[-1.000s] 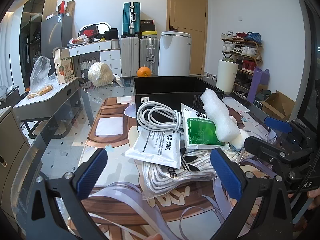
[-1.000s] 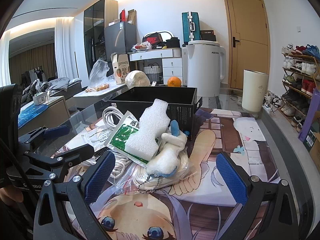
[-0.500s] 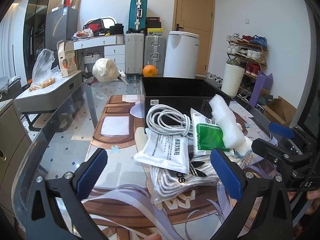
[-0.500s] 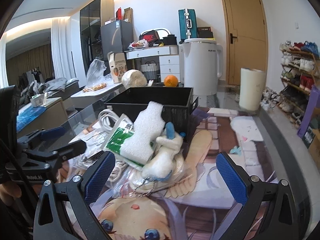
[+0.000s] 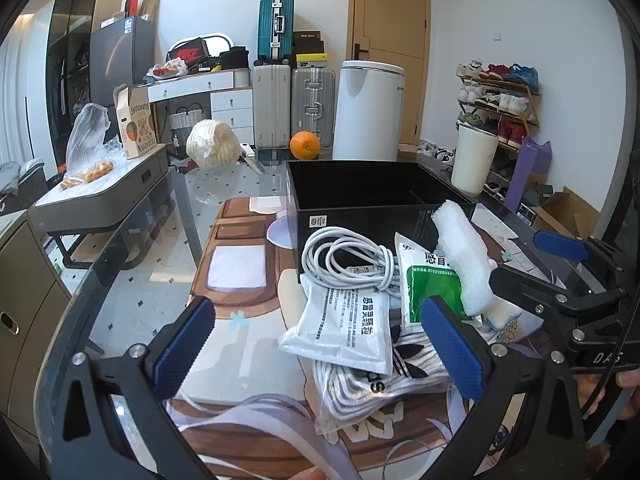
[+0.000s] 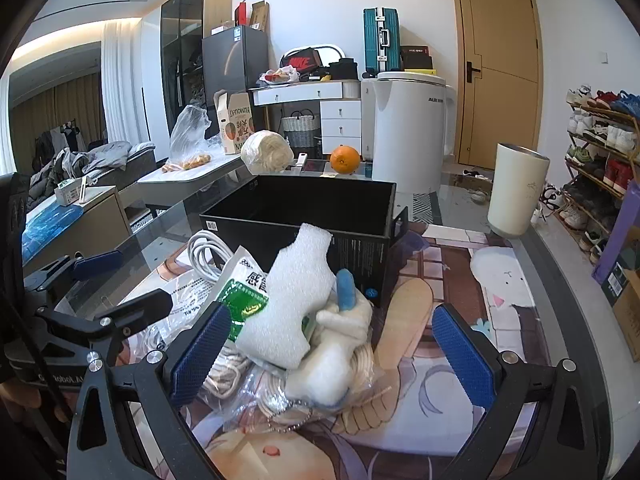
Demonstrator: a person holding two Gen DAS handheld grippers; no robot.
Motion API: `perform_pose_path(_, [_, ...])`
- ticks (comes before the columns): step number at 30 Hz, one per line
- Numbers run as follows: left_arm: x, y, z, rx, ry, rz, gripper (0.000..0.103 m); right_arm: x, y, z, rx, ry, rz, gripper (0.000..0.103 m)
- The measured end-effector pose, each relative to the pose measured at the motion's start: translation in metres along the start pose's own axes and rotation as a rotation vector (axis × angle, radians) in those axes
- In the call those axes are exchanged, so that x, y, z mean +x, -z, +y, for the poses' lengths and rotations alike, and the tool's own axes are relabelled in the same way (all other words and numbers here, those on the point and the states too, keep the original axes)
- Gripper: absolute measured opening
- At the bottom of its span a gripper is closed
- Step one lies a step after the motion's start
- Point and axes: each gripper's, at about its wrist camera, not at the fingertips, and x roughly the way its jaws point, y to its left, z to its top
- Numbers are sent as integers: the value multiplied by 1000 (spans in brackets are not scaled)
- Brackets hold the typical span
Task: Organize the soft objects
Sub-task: 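Grasp the white foam block with the right tool and lift it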
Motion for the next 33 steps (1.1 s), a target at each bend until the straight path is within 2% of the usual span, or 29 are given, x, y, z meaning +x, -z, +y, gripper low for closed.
perform_pose_path(5, [5,-6,3,0,-4,9,103,7,-7,1,-1,-8,6,102])
perform_pose_path(11, [11,-9,8,-6,-4,12,103,22,-11,1,0,-18,42,96])
perform_pose_path(14, [14,-7,10,-12,0,19,103,31,-12,2,1,-32,63,84])
perform_pose_path(16, [15,-6,11,-13,0,23,103,37,-14,2,1,-45,82,82])
perform_pose_path(19, [17,-5,10,-10,6,29,103,42,-15,4,-7,-52,93,73])
perform_pose_path(22, [17,-4,10,-7,11,33,103,46,-16,6,-14,-67,105,61])
perform_pose_path(23, [17,-4,9,-7,12,32,103,46,-16,7,-14,-72,109,53])
perform_pose_path(27, [16,-4,9,-10,18,31,103,43,-15,11,-29,-108,106,39])
perform_pose_path(33, [15,-6,3,-4,42,37,103,26,-15,15,-51,-118,57,38])
